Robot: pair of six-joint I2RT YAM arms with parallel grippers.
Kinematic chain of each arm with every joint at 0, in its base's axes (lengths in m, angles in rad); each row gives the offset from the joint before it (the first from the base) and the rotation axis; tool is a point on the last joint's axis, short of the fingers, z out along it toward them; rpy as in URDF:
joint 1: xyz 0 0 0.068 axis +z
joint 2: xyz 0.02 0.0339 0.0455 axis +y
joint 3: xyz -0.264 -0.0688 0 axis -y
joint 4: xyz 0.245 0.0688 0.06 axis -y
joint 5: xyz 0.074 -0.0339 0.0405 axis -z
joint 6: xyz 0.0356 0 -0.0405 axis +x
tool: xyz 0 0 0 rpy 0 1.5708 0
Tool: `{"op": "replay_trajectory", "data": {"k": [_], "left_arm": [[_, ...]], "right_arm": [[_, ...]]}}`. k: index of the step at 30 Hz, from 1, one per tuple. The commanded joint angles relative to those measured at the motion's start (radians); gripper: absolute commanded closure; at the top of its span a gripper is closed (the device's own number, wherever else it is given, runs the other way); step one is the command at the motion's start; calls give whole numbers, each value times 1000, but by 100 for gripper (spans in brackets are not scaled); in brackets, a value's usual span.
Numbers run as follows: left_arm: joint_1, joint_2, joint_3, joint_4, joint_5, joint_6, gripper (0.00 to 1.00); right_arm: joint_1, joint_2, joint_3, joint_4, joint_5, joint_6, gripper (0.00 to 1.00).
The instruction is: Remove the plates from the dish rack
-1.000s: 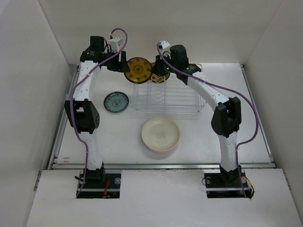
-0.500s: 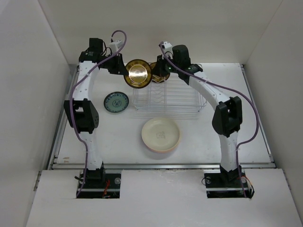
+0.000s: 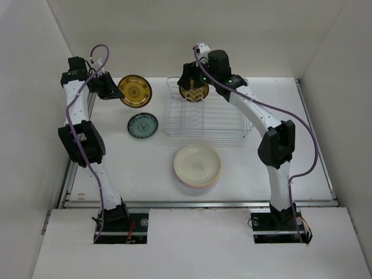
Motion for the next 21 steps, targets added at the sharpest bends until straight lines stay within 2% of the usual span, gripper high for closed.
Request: {"op": "replay_trajectory", "data": {"k": [1, 5, 12, 18, 19, 21], "left_arm": [[-27, 27, 5, -187, -89, 110, 100], [-27, 111, 5, -267, -124, 156, 100], [-27, 185, -25, -255, -176, 167, 100], [-38, 274, 7, -304, -181, 179, 79], [-38, 283, 7, -330, -190, 188, 70], [-49, 295, 30, -361, -224, 205, 64]], "right_arm": [[-41, 56, 95, -32, 199, 16, 17], [-67, 121, 140, -57, 266, 16, 17], [-98, 216, 172, -46, 336, 7, 15], [-117, 282, 203, -37, 391, 7, 15], [-118, 291, 203, -28, 403, 7, 13], [-118, 302, 203, -28, 414, 7, 13]]}}
